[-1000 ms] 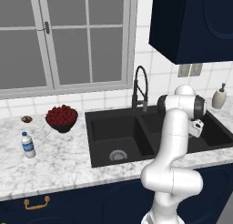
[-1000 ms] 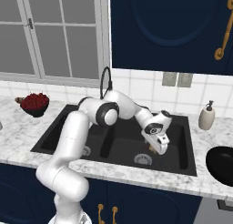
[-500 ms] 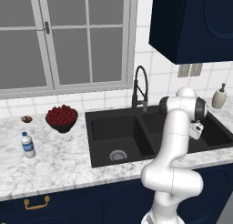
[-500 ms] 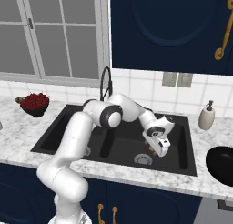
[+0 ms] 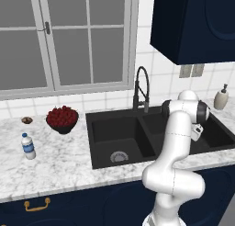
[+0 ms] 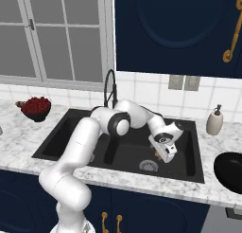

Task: Pick the mushroom from the sink and place it in the bowl. Then pick the bowl and place it in the microwave. Then close the microwave door and press the start button.

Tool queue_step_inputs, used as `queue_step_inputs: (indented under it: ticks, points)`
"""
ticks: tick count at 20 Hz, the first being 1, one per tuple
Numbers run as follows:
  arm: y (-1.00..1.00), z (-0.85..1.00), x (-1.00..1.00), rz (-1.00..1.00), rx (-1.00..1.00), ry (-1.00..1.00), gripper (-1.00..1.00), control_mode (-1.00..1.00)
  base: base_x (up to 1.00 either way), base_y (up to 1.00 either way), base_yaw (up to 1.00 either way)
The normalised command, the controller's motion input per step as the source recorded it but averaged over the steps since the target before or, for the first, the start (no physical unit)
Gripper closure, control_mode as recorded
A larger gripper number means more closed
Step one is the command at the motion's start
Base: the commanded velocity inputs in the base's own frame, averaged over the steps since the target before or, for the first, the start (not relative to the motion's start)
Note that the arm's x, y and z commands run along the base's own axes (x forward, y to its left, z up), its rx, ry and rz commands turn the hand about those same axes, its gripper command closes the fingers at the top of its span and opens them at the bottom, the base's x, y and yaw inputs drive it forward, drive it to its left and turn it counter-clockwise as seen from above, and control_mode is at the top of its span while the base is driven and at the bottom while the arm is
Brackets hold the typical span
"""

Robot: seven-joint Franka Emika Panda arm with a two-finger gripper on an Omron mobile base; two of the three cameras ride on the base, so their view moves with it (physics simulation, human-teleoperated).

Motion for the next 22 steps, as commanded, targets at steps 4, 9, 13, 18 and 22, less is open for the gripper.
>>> queue_step_inputs:
  ticks: [4,9,13,18,22]
  points:
    - [-0.04,-0.16,0.3,0.0,0.05,0.0,-1.0,-1.0,0.0,0.0,0.0]
    - [-0.22,-0.14,0.3,0.0,0.05,0.0,-1.0,-1.0,0.0,0.0,0.0]
    - [-0.18,-0.21,0.19,0.0,0.02,0.0,-1.0,-1.0,0.0,0.0,0.0]
    - [-0.01,-0.2,0.22,0.0,0.0,0.0,-1.0,-1.0,0.0,0.0,0.0]
    - [0.0,-0.29,0.02,0.0,0.0,0.0,-1.0,-1.0,0.0,0.0,0.0]
